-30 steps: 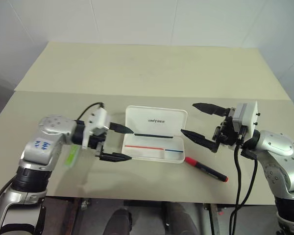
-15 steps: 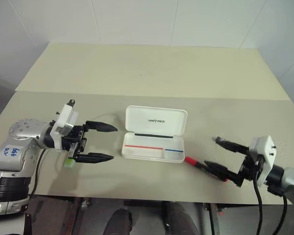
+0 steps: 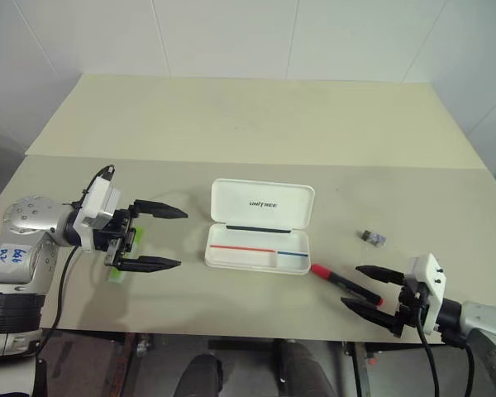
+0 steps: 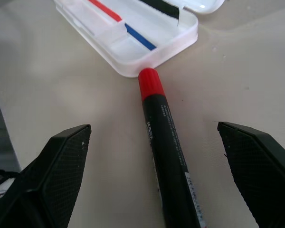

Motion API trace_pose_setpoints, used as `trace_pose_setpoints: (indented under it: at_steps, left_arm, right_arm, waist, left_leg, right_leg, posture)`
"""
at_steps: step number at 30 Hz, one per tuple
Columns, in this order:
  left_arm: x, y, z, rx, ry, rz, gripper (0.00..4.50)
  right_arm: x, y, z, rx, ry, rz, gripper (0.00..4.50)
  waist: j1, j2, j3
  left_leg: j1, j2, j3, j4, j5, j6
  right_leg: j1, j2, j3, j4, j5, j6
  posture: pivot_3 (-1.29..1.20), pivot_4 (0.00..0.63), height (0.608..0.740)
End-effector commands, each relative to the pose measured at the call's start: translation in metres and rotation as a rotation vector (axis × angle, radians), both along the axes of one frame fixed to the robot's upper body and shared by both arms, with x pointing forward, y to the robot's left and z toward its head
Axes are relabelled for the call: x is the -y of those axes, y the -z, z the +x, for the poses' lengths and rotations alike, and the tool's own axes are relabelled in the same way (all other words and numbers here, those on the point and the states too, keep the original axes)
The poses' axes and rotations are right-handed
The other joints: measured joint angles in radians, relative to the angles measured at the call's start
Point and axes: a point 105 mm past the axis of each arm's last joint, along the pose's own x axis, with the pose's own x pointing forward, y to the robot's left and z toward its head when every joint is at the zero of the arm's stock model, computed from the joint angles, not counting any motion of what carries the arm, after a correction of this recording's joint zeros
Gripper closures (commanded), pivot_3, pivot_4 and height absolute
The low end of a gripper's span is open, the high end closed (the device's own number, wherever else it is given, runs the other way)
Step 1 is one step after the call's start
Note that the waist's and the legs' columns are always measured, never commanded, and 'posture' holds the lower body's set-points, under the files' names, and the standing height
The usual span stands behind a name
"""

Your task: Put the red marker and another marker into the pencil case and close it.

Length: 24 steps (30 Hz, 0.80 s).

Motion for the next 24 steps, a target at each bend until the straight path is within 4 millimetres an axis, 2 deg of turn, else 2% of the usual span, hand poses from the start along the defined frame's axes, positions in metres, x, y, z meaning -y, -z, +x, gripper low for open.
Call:
trace_pose_setpoints:
  at_steps: [1, 4, 7, 13, 15, 20, 24]
  left_arm:
    - [-0.012, -0.004, -0.008, 0.000, 0.041, 0.037, 0.04]
    - [-0.017, -0.006, -0.005, -0.001, 0.021, 0.039, 0.04]
    - [-0.020, -0.008, -0.002, 0.013, 0.003, 0.036, 0.00]
    - [-0.024, -0.010, 0.002, 0.026, 0.000, 0.045, 0.00]
    - [-0.024, -0.009, 0.003, 0.029, 0.002, 0.047, 0.00]
    - [-0.022, -0.007, 0.007, 0.036, 0.007, 0.044, 0.00]
    - [-0.022, -0.005, 0.011, 0.053, -0.006, 0.028, 0.00]
  right_arm:
    - [-0.002, 0.000, 0.005, 0.033, -0.014, 0.003, 0.00]
    - [-0.004, 0.006, 0.010, 0.044, -0.008, -0.008, 0.00]
    - [-0.006, 0.013, 0.014, 0.054, -0.003, -0.021, 0.96]
    - [-0.012, 0.017, 0.017, 0.092, -0.005, -0.010, 3.24]
    - [-0.012, 0.017, 0.017, 0.104, -0.002, -0.006, 3.88]
    - [-0.012, 0.014, 0.016, 0.117, -0.017, -0.004, 3.88]
    - [0.000, 0.001, 0.015, 0.149, -0.019, -0.040, 3.88]
  waist:
    - [0.000, 0.000, 0.000]
    - [0.000, 0.000, 0.000]
    - [0.000, 0.000, 0.000]
    - [-0.001, 0.000, 0.000]
    - [-0.001, 0.000, 0.000]
    - [-0.002, 0.000, 0.000]
    - [0.000, 0.000, 0.000]
  left_leg:
    - [0.000, 0.000, 0.000, 0.000, 0.000, 0.000]
    - [0.000, 0.000, 0.000, 0.000, 0.000, 0.000]
    - [0.000, 0.000, 0.000, 0.000, 0.000, 0.000]
    - [0.000, 0.000, -0.001, 0.000, 0.000, 0.000]
    - [0.000, 0.000, -0.001, 0.000, 0.000, 0.000]
    - [0.001, 0.000, 0.000, 0.000, 0.000, 0.000]
    - [0.001, 0.000, 0.000, 0.000, 0.000, 0.000]
  right_leg:
    - [0.000, 0.000, 0.000, 0.000, 0.000, 0.000]
    - [0.000, 0.000, 0.000, 0.000, 0.000, 0.000]
    - [0.000, 0.000, 0.000, 0.000, 0.000, 0.000]
    - [0.000, 0.000, -0.001, 0.001, 0.000, 0.000]
    - [0.000, 0.000, -0.001, 0.001, 0.000, 0.000]
    - [0.000, 0.000, 0.000, 0.002, 0.000, 0.000]
    - [0.000, 0.000, 0.000, 0.003, 0.000, 0.000]
  posture:
    - [0.00, 0.150, 0.740]
    - [0.00, 0.150, 0.740]
    - [0.00, 0.150, 0.740]
    - [0.00, 0.150, 0.740]
    - [0.00, 0.150, 0.740]
    - [0.00, 0.150, 0.740]
    - [0.00, 0.150, 0.740]
